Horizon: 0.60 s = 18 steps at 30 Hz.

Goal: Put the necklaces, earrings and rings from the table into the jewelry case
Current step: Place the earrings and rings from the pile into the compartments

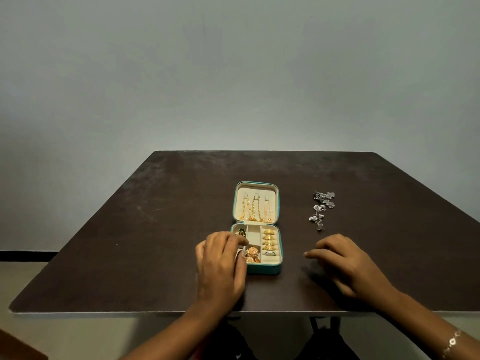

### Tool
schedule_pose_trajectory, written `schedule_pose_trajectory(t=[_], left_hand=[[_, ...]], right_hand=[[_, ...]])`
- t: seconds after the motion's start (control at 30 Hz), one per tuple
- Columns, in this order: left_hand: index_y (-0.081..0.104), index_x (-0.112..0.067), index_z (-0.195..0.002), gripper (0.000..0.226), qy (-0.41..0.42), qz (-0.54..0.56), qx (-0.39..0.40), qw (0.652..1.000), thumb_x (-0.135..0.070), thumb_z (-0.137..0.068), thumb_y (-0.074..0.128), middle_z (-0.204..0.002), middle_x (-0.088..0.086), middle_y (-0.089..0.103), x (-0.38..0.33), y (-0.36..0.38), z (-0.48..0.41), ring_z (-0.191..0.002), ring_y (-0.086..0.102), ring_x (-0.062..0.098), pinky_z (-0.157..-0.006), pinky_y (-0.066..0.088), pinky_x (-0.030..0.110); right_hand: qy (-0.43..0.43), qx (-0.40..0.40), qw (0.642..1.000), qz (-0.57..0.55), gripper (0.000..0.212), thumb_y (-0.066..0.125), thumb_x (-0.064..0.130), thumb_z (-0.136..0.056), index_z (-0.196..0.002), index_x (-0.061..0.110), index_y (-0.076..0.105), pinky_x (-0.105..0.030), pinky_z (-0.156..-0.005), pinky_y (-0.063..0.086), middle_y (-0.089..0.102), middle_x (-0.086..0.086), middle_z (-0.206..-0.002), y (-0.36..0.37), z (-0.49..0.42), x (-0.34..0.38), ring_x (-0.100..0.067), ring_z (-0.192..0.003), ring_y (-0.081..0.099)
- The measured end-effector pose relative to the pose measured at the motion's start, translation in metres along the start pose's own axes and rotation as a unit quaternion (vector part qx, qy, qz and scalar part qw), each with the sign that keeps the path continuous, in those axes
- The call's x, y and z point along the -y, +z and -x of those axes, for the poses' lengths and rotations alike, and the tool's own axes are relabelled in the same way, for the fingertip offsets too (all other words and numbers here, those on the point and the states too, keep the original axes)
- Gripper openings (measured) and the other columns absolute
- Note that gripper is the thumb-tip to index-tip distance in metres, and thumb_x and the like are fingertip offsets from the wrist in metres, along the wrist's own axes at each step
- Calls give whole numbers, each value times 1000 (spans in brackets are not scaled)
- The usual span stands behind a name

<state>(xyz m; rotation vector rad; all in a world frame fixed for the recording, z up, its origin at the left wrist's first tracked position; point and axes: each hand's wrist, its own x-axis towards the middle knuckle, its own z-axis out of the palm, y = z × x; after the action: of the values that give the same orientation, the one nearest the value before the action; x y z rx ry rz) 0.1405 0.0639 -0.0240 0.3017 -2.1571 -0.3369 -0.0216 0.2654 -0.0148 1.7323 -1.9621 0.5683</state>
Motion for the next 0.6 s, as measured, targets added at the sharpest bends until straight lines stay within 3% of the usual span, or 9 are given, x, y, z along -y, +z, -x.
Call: schedule_pose_trajectory(t=[0.1, 0.23, 0.37, 0.47, 0.6], left_hand=[[51, -24, -94, 18, 11, 4, 3, 1000, -21, -78, 43, -91, -2, 59, -4, -1, -3, -92, 45, 8, -74, 32, 28], [53, -23, -95, 18, 28, 40, -1, 999, -22, -80, 44, -93, -2, 60, -27, 3, -9, -94, 45, 7, -75, 29, 17], [52, -25, -97, 19, 44, 149, 12, 988, -18, -81, 45, -95, -3, 56, -62, 23, -14, -94, 46, 5, -82, 37, 16], [52, -27, -96, 19, -10, 246, 20, 969, -18, -82, 44, -95, -7, 53, -86, 49, -21, -92, 48, 1, -80, 38, 13], [57, -18, -96, 22, -93, 298, 5, 950, -9, -83, 42, -96, -7, 53, -110, 90, -40, -92, 51, 0, -81, 40, 12]], right_hand=[[70, -3, 997, -21, 25, 42, 16, -78, -99, 25, 54, -25, -65, 45, 50, 9, -95, -1, 11, -15, -10, -84, 48], [227, -42, 969, -90, 9, 53, 19, -82, -86, 27, 56, -19, -67, 39, 56, 9, -84, 4, 10, -35, -8, -80, 51], [331, -38, 936, -118, 14, 65, 11, -81, -82, 23, 58, -19, -67, 39, 59, 5, -84, 11, 3, -50, -11, -79, 53], [366, -4, 924, -110, 13, 68, 15, -79, -86, 23, 59, -27, -74, 39, 58, 2, -88, 17, -5, -58, -17, -89, 54], [395, 26, 916, -69, 21, 65, 27, -81, -102, 21, 61, -29, -82, 37, 57, -2, -100, 23, -16, -61, -20, -101, 49]])
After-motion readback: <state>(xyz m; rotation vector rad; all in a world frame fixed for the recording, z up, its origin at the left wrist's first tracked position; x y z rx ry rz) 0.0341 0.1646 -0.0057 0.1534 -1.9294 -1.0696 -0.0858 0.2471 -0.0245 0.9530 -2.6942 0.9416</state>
